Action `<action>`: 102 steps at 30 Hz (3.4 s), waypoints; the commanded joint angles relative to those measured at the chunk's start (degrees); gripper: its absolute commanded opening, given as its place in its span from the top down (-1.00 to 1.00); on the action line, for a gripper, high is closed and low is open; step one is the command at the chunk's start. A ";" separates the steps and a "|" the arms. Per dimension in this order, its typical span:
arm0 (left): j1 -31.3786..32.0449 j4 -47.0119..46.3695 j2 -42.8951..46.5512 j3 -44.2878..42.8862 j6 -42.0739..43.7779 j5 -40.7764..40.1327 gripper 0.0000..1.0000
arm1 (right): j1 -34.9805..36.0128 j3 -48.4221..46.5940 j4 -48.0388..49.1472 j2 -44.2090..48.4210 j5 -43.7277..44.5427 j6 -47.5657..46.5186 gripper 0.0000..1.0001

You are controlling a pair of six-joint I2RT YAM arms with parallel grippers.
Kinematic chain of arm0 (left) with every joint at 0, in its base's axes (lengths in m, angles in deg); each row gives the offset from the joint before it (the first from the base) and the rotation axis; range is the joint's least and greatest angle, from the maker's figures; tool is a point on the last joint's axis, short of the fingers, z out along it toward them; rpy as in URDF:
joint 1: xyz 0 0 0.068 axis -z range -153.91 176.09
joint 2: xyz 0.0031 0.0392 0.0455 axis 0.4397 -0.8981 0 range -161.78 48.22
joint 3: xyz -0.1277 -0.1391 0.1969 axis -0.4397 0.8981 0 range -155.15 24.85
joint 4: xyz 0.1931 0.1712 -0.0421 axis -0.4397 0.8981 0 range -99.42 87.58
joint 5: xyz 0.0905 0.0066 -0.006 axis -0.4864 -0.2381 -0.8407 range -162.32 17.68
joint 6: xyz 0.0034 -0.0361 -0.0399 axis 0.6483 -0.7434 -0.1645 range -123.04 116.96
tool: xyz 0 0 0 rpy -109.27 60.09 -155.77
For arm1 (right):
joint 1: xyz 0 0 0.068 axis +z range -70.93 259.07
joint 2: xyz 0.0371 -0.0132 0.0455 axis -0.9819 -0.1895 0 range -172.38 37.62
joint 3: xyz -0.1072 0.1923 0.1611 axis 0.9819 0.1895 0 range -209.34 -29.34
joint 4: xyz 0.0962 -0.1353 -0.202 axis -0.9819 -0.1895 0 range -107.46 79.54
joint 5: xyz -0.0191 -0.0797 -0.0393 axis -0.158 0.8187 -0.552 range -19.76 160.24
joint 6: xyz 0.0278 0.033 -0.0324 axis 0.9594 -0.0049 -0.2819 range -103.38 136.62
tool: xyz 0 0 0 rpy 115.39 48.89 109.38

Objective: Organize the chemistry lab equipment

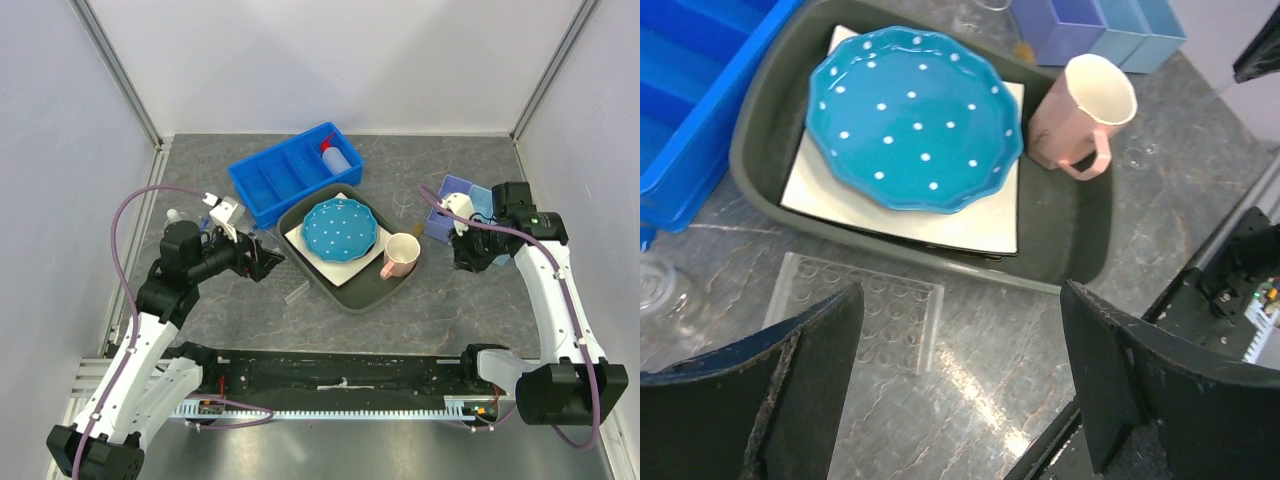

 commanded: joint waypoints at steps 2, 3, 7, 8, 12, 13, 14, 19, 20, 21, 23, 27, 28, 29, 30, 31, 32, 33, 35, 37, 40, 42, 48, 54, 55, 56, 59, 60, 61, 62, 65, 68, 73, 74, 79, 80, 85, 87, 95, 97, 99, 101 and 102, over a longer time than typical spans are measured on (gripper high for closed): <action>2.06 -8.22 -1.08 -0.27 -4.13 7.33 -0.70 | 0.83 -3.52 -4.10 1.43 -4.32 -2.40 0.74; 2.77 -9.19 -1.95 -0.18 -6.32 7.33 -0.70 | 1.36 -3.26 -4.45 1.34 -4.77 -2.40 0.74; 9.44 -13.85 -4.15 -0.62 -8.80 4.53 -0.65 | 3.82 -1.67 -4.45 1.42 -6.53 -1.96 0.74; 13.37 -14.64 -4.77 -0.97 -8.63 3.12 -0.65 | 4.52 -1.41 -4.45 1.34 -6.97 -1.87 0.74; 21.83 -18.16 -7.93 -2.11 -5.21 -2.24 -0.62 | 8.03 -1.49 -4.37 1.16 -10.22 0.32 0.74; 22.98 -19.47 -9.68 -2.38 -4.67 -2.34 -0.62 | 9.09 -1.32 -4.37 0.81 -11.35 0.94 0.73; 25.08 -20.00 -10.48 -2.90 -4.06 -2.43 -0.61 | 12.23 -1.14 -4.28 0.55 -10.84 1.29 0.73; 33.43 -27.28 -15.05 -3.61 -2.03 -6.90 -0.60 | 16.48 -1.93 -2.43 -0.85 -11.44 3.67 0.73; 34.49 -28.96 -16.28 -3.44 -1.51 -8.04 -0.59 | 16.92 -2.89 -2.78 -1.21 -12.58 3.67 0.73; 35.63 -30.63 -16.81 -3.00 -0.90 -8.40 -0.59 | 17.09 -3.42 -3.05 -1.56 -13.73 3.67 0.73; 38.71 -35.88 -18.47 -1.94 0.77 -9.98 -0.59 | 17.80 -5.44 -3.66 -2.88 -17.23 3.67 0.73; 41.62 -42.76 -21.90 -1.06 3.24 -11.56 -0.59 | 18.50 -8.78 -4.28 -5.42 -22.78 3.76 0.72; 42.06 -43.64 -22.52 -1.06 3.68 -11.74 -0.59 | 18.59 -9.83 -4.45 -5.95 -23.75 3.76 0.72; 42.15 -44.78 -23.40 -1.23 3.94 -12.00 -0.59 | 18.94 -10.28 -4.72 -6.39 -25.93 3.76 0.72; 42.15 -45.05 -24.71 -1.93 3.94 -12.09 -0.58 | 19.20 -10.54 -4.80 -7.27 -26.91 3.76 0.72; 42.15 -45.06 -25.42 -2.37 3.94 -12.10 -0.58 | 19.38 -10.98 -4.89 -7.71 -27.79 3.67 0.73; 42.24 -45.06 -26.04 -2.90 3.77 -12.36 -0.58 | 19.90 -11.07 -4.98 -8.15 -28.67 3.67 0.72; 42.24 -44.97 -27.35 -3.78 3.60 -12.53 -0.57 | 20.17 -11.07 -5.07 -8.94 -29.90 3.50 0.72; 42.24 -44.44 -28.24 -4.57 2.90 -12.89 -0.56 | 20.43 -11.16 -5.07 -9.56 -30.96 3.14 0.73; 42.24 -42.95 -29.29 -5.28 2.37 -13.06 -0.53 | 20.44 -11.51 -5.33 -10.17 -31.93 2.88 0.73; 42.41 -41.90 -30.08 -4.67 1.93 -13.06 -0.50 | 20.44 -12.30 -6.38 -10.88 -34.12 2.09 0.72; 42.59 -41.81 -30.44 -4.05 1.84 -12.71 -0.49 | 20.44 -12.65 -7.00 -11.40 -35.26 1.21 0.72; 43.82 -39.35 -32.11 -4.66 4.03 -12.27 -0.46 | 20.35 -13.10 -8.50 -12.55 -37.55 0.15 0.72; 44.61 -38.11 -33.25 -5.54 5.00 -9.99 -0.38 | 20.44 -12.75 -8.50 -12.46 -37.82 0.07 0.71; 44.61 -38.03 -33.34 -5.46 4.83 -9.38 -0.37 | 20.44 -12.74 -8.58 -12.37 -37.82 0.15 0.71; 44.70 -37.94 -33.43 -5.37 4.74 -9.02 -0.34 | 20.44 -12.74 -8.58 -12.37 -37.73 0.07 0.71; 44.79 -37.33 -33.95 -5.72 4.21 -7.79 -0.25 | 20.44 -12.57 -8.50 -12.46 -37.82 0.15 0.72; 44.87 -37.06 -34.39 -5.81 4.03 -7.61 -0.22 | 20.52 -12.57 -8.58 -12.63 -37.73 0.07 0.72; 44.96 -36.80 -34.57 -5.98 3.68 -7.18 -0.20 | 20.44 -12.57 -8.50 -12.55 -37.82 -0.02 0.71; 44.88 -36.53 -34.83 -6.24 3.51 -7.00 -0.16 | 20.44 -12.48 -8.58 -12.64 -37.73 -0.02 0.72; 44.96 -35.83 -35.62 -6.77 2.89 -6.12 -0.08 | 20.44 -12.48 -8.50 -12.72 -37.73 -0.02 0.72; 45.05 -35.48 -35.97 -6.95 2.54 -5.86 0.04 | 20.52 -12.39 -8.50 -12.64 -37.64 -0.11 0.71; 45.14 -34.95 -36.06 -7.21 1.31 -4.28 0.22 | 20.44 -12.31 -8.23 -12.90 -37.38 -0.11 0.71; 45.14 -34.69 -36.41 -7.30 1.05 -3.93 0.25 | 20.44 -12.31 -8.23 -12.90 -37.55 -0.11 0.71; 45.23 -34.16 -37.38 -7.65 -1.41 -1.46 0.43 | 20.44 -12.57 -8.15 -13.16 -37.47 -0.11 0.71; 45.14 -34.25 -37.38 -7.65 -1.85 -1.20 0.45 | 20.44 -12.57 -8.23 -13.16 -37.38 -0.11 0.71; 45.23 -35.12 -37.47 -7.56 -4.75 0.21 0.80 | 20.44 -12.31 -7.88 -13.25 -37.12 -0.11 0.71; 45.23 -35.13 -37.64 -7.56 -6.24 0.82 0.96 | 20.44 -12.22 -7.79 -13.25 -37.12 0.07 0.70; 45.23 -39.87 -35.98 -4.14 -12.65 1.00 0.96 | 20.52 -12.30 -7.62 -12.64 -36.94 0.07 0.58; 45.23 -40.49 -34.84 -3.18 -13.98 0.39 0.96 | 20.44 -12.57 -7.62 -12.20 -36.77 0.15 0.40; 45.31 -40.57 -33.78 -2.38 -16.09 0.04 0.96 | 20.44 -13.36 -7.53 -11.85 -36.59 0.24 0.29; 45.31 -41.36 -31.95 -0.89 -18.28 -0.32 0.96 | 20.52 -14.50 -8.05 -11.50 -37.29 0.24 0.10; 45.23 -41.54 -31.41 -0.36 -18.99 -0.32 0.96 | 20.44 -15.02 -8.32 -11.32 -37.55 0.07 0.02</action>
